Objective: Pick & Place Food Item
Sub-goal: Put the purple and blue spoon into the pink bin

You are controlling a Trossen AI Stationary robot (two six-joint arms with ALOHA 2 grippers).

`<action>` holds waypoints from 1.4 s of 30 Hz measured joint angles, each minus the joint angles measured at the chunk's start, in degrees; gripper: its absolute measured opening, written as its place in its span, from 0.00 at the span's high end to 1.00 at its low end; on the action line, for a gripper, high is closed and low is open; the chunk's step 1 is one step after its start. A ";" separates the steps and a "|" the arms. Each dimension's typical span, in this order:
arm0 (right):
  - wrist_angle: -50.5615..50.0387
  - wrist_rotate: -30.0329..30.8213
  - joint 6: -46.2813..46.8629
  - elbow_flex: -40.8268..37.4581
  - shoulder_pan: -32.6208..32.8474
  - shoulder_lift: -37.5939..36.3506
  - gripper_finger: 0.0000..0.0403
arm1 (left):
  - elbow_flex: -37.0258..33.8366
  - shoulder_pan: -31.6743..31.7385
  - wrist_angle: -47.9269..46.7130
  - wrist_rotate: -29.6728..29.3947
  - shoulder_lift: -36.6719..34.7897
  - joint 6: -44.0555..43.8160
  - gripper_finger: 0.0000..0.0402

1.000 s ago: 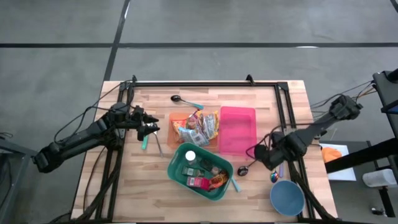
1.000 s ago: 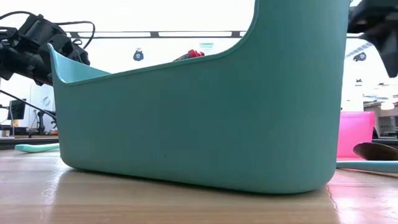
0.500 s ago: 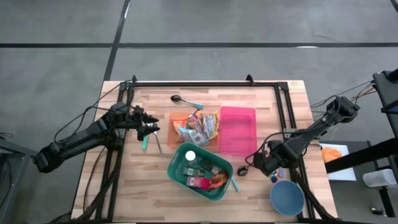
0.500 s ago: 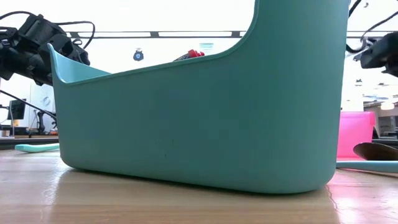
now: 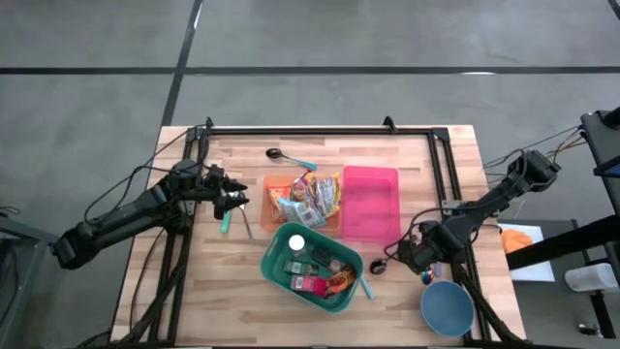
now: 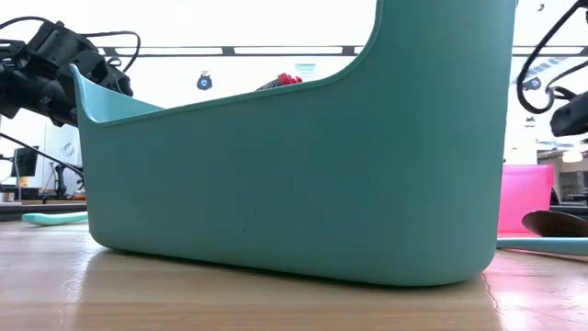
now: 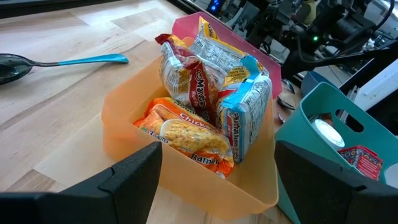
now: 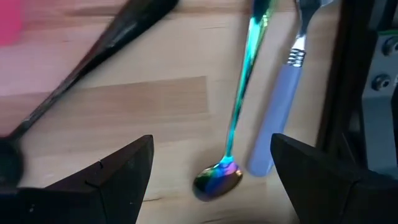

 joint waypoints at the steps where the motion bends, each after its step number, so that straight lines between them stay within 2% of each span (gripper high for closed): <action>1: 0.11 -0.02 0.22 -0.31 0.06 0.00 0.21 | 0.00 0.00 0.00 0.00 0.01 0.00 0.22; 9: 2.07 -0.07 0.24 -3.11 0.06 -0.02 0.21 | 0.00 0.00 0.00 0.00 0.02 0.00 0.22; 16: 9.84 -0.02 0.37 -7.84 0.04 0.17 0.21 | 0.00 0.00 -0.01 0.00 0.02 0.00 0.22; 25: 9.72 0.11 0.35 -7.53 0.04 -0.04 0.23 | -0.02 0.00 -0.02 0.00 0.02 0.00 0.22; 42: 10.67 0.44 1.66 -7.56 -0.01 0.13 0.74 | 0.00 0.00 -0.02 0.00 0.02 0.00 0.22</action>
